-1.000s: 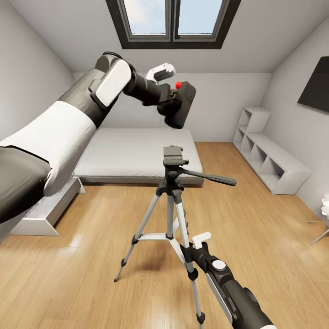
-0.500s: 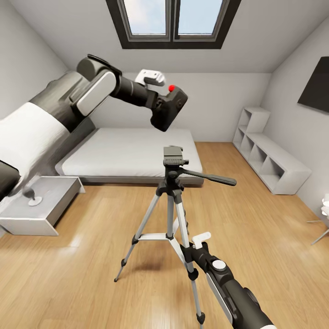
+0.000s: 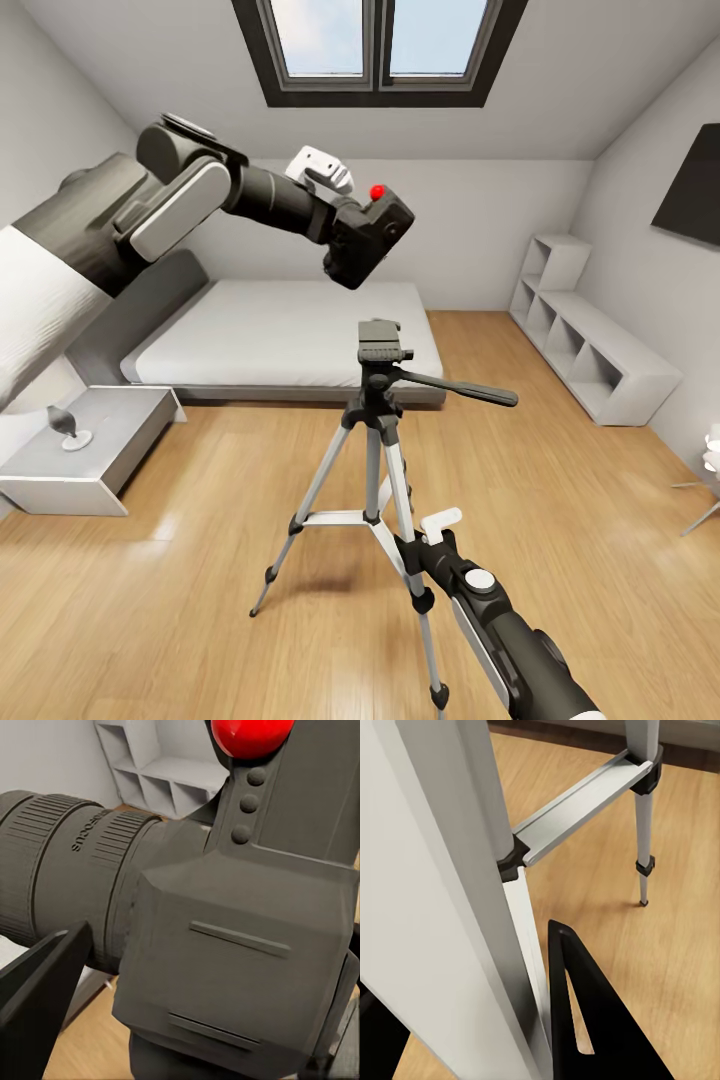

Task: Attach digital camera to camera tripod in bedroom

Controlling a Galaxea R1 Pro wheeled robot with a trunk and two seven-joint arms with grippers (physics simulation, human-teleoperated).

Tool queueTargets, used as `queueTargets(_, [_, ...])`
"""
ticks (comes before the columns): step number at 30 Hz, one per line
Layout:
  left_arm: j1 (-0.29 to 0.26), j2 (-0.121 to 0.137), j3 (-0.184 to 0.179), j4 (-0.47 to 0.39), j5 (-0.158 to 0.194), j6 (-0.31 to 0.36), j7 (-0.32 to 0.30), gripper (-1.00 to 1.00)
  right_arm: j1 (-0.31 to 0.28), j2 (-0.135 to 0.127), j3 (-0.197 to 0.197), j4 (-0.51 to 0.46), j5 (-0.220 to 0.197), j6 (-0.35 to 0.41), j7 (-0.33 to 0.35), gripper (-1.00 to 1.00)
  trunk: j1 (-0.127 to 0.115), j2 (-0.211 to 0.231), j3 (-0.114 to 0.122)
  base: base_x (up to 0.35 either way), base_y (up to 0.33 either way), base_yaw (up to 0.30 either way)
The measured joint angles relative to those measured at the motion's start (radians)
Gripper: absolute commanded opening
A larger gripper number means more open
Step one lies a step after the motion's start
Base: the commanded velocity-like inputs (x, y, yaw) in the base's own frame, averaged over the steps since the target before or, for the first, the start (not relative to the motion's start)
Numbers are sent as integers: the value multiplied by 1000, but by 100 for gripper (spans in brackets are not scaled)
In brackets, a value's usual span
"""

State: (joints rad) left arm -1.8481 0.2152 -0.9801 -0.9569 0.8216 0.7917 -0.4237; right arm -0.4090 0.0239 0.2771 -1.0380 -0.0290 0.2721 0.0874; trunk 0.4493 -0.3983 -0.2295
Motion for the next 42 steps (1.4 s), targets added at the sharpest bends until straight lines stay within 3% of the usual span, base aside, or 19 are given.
queueTargets(5, [0, 4, -13, -31, -1, -8, -8, -100, 0, 0, 0, 0, 0, 0, 0, -100, 0, 0, 0, 0, 0, 0])
queueTargets(16, [0, 19, -28, -60, -6, -15, -129, -100, 0, 2, 1, 0, 0, 0, -3, -100, 0, 0, 0, 0, 0, 0])
queueTargets(20, [0, 25, -65, -69, -11, -16, -144, -100, 0, 2, 0, 0, 1, 0, -3, -100, 0, 0, 0, 0, 0, 0])
queueTargets(23, [0, 42, -111, -84, -13, -16, -148, -100, 0, 2, 0, 0, 1, 0, -3, -100, 0, 0, 0, 0, 0, 0])
queueTargets(24, [0, 127, -157, -153, -1, -14, -189, -100, 0, 1, 1, 2, 0, 0, -5, -100, 0, -1, 0, 0, 0, 0])
queueTargets(25, [1, 138, -159, -156, -19, -20, -195, -100, 0, 1, 1, 0, 0, 0, -4, -100, 0, 0, 0, 0, 0, 0])
queueTargets(26, [0, 139, -159, -158, -9, -16, -196, -100, 0, 1, 1, 0, 0, 0, -4, -100, 0, 0, 0, 0, 0, 0])
queueTargets(42, [0, 148, -161, -152, -19, -19, -205, -100, 0, 2, 0, 2, 8, -6, 3, -100, 0, 0, 0, 0, 0, 0])
